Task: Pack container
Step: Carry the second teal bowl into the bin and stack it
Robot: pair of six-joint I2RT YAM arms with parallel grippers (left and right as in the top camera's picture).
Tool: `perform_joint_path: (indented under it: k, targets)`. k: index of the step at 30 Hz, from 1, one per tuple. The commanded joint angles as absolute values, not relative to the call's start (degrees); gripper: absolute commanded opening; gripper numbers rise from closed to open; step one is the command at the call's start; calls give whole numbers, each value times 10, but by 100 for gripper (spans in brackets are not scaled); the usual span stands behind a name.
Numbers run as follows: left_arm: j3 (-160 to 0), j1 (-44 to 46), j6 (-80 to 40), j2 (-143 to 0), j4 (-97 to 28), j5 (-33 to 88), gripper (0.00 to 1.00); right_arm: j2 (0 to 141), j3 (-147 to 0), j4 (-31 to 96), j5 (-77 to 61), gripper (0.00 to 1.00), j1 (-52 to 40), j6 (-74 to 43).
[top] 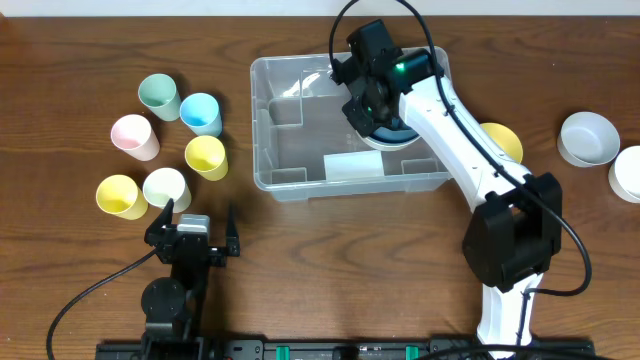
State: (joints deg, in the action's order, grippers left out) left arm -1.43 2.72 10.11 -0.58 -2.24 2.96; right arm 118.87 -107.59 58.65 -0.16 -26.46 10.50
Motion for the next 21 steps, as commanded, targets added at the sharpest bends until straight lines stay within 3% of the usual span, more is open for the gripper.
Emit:
perform_joint_path:
  k: [1, 4, 6, 21]
  targets:
    - [-2, 25, 96, -2, -40, 22, 98, 1183, -1075, 581, 21, 4, -253, 99]
    - [-2, 25, 96, -2, -40, 22, 98, 1183, -1075, 579, 21, 45, -253, 100]
    - [-2, 25, 96, -2, -40, 22, 98, 1183, -1075, 578, 20, 55, -254, 103]
    - [-2, 25, 96, -2, -40, 22, 98, 1155, -1187, 648, -11, 59, -265, 92]
